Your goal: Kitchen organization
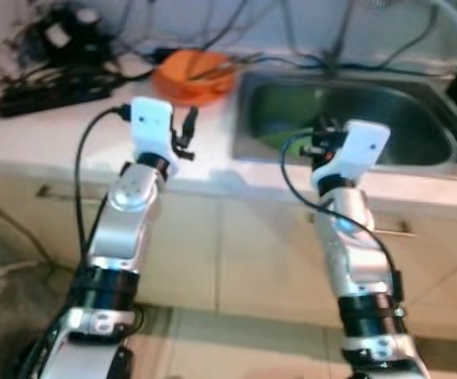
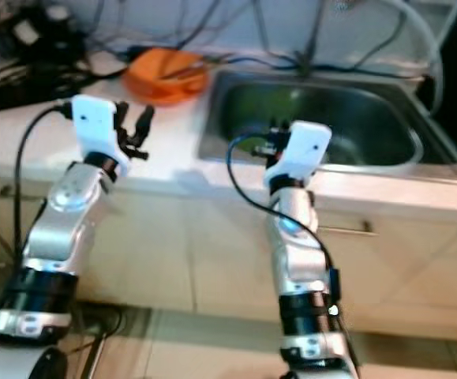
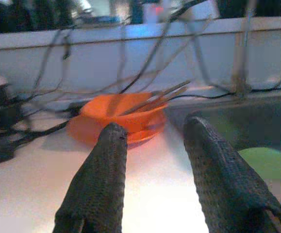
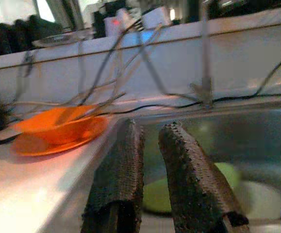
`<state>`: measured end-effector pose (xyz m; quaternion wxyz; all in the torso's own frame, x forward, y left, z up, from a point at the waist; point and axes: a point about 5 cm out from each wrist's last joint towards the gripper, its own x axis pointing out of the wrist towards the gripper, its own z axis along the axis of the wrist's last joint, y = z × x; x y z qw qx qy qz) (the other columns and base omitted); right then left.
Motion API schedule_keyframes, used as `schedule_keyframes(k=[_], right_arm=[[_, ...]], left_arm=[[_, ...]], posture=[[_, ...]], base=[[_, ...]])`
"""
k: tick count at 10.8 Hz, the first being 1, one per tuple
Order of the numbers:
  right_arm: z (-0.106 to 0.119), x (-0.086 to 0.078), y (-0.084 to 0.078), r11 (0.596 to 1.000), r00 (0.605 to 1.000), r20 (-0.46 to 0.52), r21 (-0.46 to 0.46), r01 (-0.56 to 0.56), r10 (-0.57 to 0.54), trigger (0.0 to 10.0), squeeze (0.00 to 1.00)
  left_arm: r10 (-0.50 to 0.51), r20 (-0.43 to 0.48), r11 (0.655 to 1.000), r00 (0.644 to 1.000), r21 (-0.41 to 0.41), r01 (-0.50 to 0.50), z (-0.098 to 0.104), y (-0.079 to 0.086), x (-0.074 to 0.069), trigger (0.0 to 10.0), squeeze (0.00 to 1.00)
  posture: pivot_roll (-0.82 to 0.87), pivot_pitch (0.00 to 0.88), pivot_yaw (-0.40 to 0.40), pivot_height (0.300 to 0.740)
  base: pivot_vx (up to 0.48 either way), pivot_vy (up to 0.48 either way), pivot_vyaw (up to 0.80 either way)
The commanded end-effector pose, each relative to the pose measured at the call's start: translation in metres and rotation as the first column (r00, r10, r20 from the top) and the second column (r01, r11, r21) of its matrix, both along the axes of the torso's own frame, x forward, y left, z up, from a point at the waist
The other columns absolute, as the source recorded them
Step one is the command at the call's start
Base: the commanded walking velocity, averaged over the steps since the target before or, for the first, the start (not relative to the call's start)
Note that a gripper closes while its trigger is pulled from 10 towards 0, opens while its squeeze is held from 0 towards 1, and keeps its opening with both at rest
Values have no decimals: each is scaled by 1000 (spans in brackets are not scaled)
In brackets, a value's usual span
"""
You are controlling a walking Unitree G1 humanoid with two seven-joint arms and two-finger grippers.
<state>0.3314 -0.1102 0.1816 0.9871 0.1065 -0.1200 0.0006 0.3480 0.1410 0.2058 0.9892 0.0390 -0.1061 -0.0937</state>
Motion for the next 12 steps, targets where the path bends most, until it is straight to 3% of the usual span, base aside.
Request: schedule_keyframes(k=[1,3,5,7,9,12], right_arm=[[2,1,-1,1000,1000,1,-13,3,-3,10000,0],[2,2,-1,1000,1000,-4,-18,3,-3,10000,0],[2,2,1,1000,1000,-7,-12,-5,5,10000,0],[2,3,2,1000,1000,-19,-6,-8,7,10000,0],[2,3,4,1000,1000,-16,-6,-21,21,10000,0],[2,3,8,999,999,-10,-18,-37,36,10000,0]], left_arm=[[15,1,1000,1000,-5,-15,0,1,0,10000,0],[33,-2,998,999,-53,-33,2,4,2,10000,0],[36,15,998,999,-49,-36,7,4,2,10000,0],[47,2,997,999,-58,-47,6,6,4,10000,0],[48,-5,997,999,-63,-48,5,6,4,10000,0],[49,-7,997,999,-62,-50,5,7,5,10000,0]], posture=[[-72,0,-2,740],[-74,0,0,740],[-71,0,0,740],[-69,0,0,740],[-69,0,0,740],[-66,0,1,740]], base=[[0,0,0],[0,0,0],[0,0,0],[405,0,0],[420,0,-725],[416,0,0]])
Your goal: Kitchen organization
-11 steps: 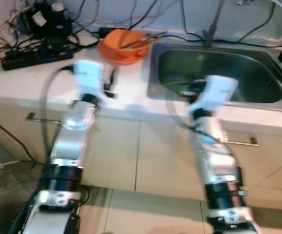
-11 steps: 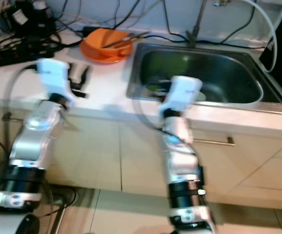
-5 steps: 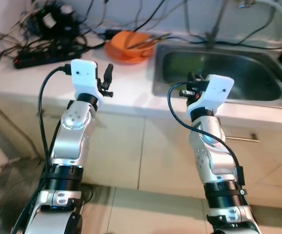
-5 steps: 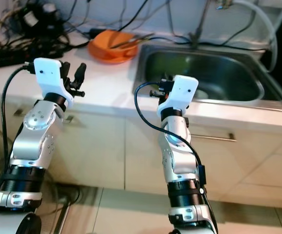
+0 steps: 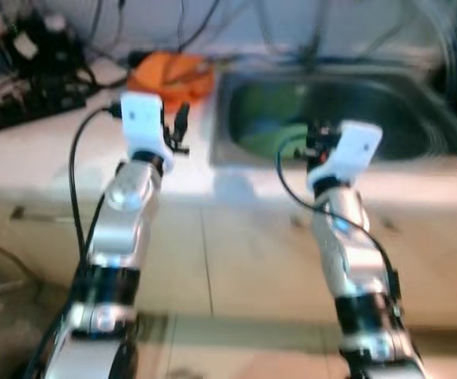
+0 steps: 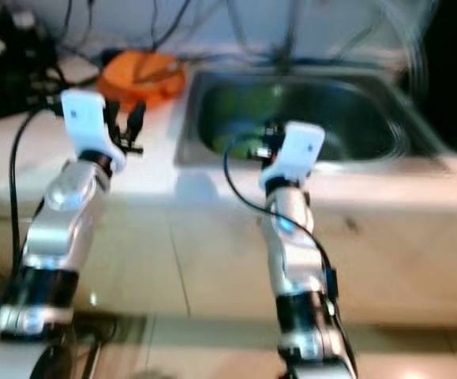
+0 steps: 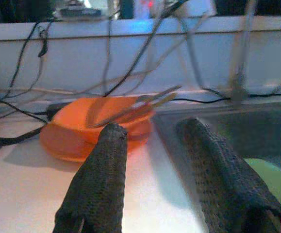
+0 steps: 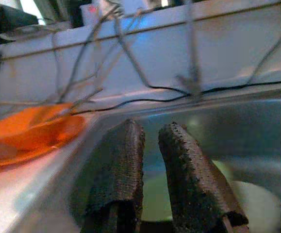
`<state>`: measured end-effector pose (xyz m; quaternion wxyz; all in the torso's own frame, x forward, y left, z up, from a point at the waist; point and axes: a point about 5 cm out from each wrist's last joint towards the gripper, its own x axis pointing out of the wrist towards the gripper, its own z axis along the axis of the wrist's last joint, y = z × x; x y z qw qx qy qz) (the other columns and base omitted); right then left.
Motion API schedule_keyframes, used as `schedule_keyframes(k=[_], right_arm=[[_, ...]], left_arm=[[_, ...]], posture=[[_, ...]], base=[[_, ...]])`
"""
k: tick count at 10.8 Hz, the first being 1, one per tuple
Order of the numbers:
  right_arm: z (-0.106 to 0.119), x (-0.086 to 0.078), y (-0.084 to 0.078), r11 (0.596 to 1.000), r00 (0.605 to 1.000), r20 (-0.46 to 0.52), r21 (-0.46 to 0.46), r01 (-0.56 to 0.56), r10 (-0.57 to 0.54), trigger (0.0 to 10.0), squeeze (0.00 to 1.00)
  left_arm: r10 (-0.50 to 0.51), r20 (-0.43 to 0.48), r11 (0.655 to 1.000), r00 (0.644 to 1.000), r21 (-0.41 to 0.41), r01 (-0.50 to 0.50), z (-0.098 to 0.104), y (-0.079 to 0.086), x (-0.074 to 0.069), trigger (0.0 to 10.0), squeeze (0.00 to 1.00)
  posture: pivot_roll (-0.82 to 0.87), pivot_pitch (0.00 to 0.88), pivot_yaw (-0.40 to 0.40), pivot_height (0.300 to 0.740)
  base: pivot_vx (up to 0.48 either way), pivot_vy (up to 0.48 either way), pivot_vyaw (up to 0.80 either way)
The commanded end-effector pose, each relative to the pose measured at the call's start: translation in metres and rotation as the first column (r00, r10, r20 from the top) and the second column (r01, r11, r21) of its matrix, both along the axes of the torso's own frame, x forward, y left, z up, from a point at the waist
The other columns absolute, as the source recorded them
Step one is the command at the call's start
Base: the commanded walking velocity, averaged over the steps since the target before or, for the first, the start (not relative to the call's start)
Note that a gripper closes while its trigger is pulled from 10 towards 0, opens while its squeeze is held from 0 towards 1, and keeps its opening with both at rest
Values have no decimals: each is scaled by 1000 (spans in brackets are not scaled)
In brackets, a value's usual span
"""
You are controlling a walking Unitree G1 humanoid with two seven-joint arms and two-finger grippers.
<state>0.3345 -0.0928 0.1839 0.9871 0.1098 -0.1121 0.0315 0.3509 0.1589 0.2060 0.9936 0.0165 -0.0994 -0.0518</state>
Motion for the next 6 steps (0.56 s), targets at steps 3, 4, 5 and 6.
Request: schedule_keyframes(k=[3,4,5,6], right_arm=[[0,0,-9,1000,1000,3,-17,17,-17,10000,0],[-1,0,-8,1000,1000,3,-21,15,-15,10000,0],[-1,0,-8,1000,1000,2,-22,14,-14,10000,0],[-1,0,-8,1000,1000,1,-22,13,-12,10000,0]], left_arm=[[-31,11,999,999,-7,32,5,-12,2,10000,0],[-39,15,999,999,-1,39,5,-14,1,10000,0],[-54,31,999,998,-4,54,7,-15,1,10000,0],[-58,36,998,998,-4,59,8,-16,0,10000,0]], posture=[[-66,0,3,740],[-65,0,2,740],[-65,0,2,740],[-65,0,2,740]], base=[[416,0,0],[337,0,0],[0,0,0],[0,0,0]])
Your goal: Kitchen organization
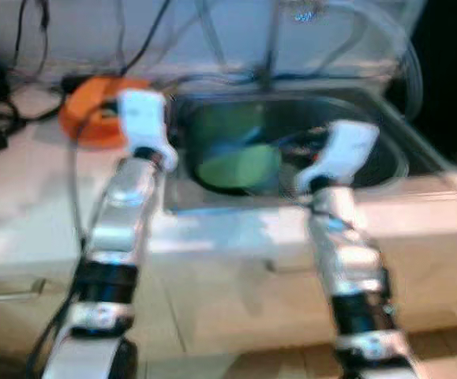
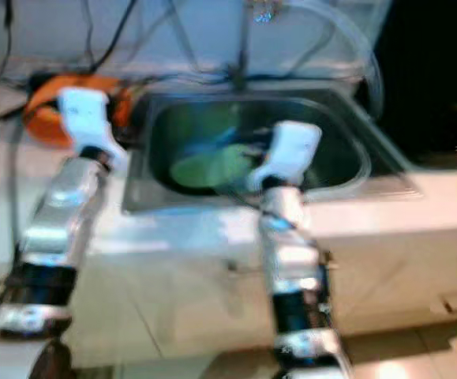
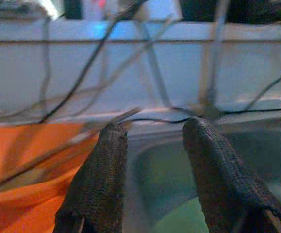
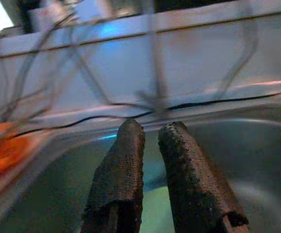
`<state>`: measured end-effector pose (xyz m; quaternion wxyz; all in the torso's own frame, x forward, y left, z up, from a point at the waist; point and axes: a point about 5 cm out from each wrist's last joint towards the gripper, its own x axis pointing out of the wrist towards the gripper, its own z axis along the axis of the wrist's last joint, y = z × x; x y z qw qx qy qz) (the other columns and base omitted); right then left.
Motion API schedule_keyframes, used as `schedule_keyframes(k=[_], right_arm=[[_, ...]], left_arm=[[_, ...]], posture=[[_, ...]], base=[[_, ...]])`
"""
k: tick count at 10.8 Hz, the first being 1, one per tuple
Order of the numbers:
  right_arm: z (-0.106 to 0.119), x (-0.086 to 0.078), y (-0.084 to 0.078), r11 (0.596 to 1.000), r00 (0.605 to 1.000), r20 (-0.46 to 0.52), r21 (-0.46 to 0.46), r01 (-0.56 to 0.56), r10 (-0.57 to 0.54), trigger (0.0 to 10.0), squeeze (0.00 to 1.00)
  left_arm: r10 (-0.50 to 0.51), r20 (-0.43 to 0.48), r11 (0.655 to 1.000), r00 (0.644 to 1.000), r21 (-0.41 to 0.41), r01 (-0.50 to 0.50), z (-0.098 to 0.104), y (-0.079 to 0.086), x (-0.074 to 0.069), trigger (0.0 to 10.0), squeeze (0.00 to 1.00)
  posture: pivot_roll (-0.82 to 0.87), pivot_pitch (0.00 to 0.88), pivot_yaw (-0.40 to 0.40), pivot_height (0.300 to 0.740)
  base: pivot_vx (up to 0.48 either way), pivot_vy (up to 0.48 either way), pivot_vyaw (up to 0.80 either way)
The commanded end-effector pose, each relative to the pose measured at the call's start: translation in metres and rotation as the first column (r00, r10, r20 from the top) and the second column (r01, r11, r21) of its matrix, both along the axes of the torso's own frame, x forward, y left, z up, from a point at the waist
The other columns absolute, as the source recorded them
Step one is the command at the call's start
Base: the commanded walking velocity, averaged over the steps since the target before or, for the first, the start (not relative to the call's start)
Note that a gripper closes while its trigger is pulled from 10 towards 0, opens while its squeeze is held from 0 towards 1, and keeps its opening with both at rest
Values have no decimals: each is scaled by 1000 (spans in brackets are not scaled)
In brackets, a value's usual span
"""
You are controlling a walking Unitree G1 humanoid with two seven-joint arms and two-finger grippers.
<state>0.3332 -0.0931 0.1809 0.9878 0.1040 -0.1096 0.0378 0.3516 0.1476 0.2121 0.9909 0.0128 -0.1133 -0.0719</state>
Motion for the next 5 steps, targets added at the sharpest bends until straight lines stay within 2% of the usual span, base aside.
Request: schedule_keyframes(k=[1,4,5], right_arm=[[2,1,-8,1000,1000,4,-7,24,-24,10000,0],[0,1,-8,1000,1000,0,-5,26,-26,10000,0],[0,1,-8,1000,1000,-1,-10,27,-27,10000,0]], left_arm=[[-20,10,1000,1000,-2,20,2,-6,-1,10000,0],[-26,2,1000,1000,-6,26,1,-7,-1,10000,0],[-24,-1,1000,1000,-6,24,1,-6,-1,10000,0]], posture=[[-65,0,2,740],[-65,0,4,740],[-65,0,4,740]], base=[[0,0,0],[0,0,0],[0,296,0]])
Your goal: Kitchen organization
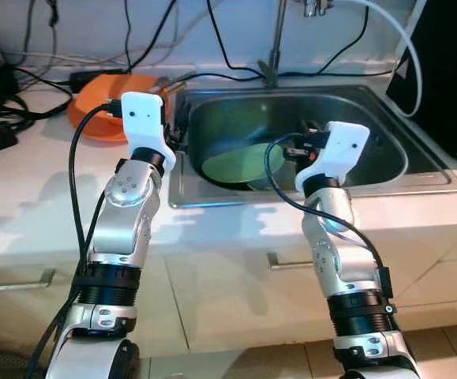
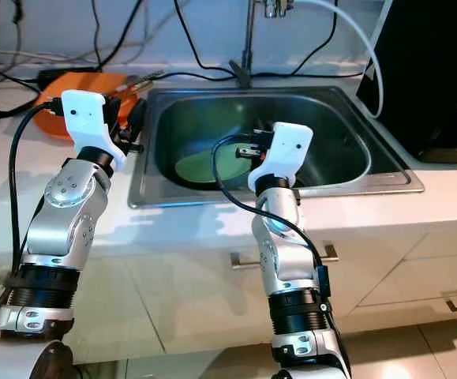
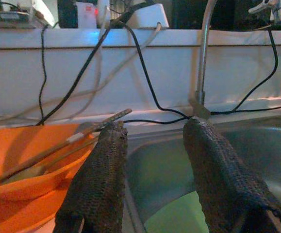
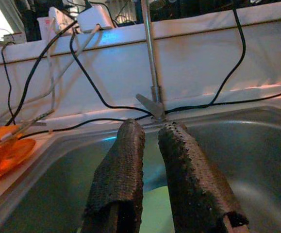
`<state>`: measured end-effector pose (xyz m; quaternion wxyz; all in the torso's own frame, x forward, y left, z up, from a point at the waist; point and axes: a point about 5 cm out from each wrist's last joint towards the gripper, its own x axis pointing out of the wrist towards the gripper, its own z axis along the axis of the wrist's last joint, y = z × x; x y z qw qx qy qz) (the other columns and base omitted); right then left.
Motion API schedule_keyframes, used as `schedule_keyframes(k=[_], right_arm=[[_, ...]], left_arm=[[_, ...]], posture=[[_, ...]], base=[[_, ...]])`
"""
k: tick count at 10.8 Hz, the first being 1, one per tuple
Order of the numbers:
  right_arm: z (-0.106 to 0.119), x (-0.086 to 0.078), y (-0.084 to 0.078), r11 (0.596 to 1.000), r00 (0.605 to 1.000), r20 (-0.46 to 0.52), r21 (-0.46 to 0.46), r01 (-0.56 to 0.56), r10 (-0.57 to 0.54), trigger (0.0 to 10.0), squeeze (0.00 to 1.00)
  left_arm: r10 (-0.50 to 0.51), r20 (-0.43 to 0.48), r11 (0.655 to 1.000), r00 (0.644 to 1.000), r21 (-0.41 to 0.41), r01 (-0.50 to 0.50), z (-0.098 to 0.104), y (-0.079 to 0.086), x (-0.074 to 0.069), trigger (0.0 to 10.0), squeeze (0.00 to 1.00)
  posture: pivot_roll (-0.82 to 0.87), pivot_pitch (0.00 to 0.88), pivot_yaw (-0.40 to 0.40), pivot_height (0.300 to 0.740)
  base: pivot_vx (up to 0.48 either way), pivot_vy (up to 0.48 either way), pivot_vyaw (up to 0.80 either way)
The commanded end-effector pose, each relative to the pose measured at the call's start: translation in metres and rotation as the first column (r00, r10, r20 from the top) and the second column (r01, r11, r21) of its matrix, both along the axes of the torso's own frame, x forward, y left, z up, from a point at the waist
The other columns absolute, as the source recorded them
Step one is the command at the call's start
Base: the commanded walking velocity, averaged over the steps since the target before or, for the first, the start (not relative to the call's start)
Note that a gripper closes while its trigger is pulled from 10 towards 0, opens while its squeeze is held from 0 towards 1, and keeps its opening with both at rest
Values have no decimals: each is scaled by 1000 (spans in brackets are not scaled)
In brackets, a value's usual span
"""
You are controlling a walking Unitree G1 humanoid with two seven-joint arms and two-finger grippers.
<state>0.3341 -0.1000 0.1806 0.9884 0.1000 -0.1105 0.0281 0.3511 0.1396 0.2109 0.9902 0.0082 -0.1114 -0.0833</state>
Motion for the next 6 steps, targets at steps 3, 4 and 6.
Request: schedule_keyframes(k=[3,4,6], right_arm=[[-1,0,-2,1000,1000,-7,11,11,-11,10000,0],[-1,0,-2,1000,1000,-9,12,12,-12,10000,0],[-2,0,-1,1000,1000,-13,8,10,-10,10000,0]], left_arm=[[0,-3,1000,1000,1,0,2,2,0,10000,0],[1,-5,1000,1000,2,-1,1,2,0,10000,0],[4,-10,1000,1000,4,-4,0,2,0,10000,0]], posture=[[-66,0,5,740],[-66,0,5,740],[-64,0,4,740]], base=[[0,354,0],[0,394,0],[0,401,0]])
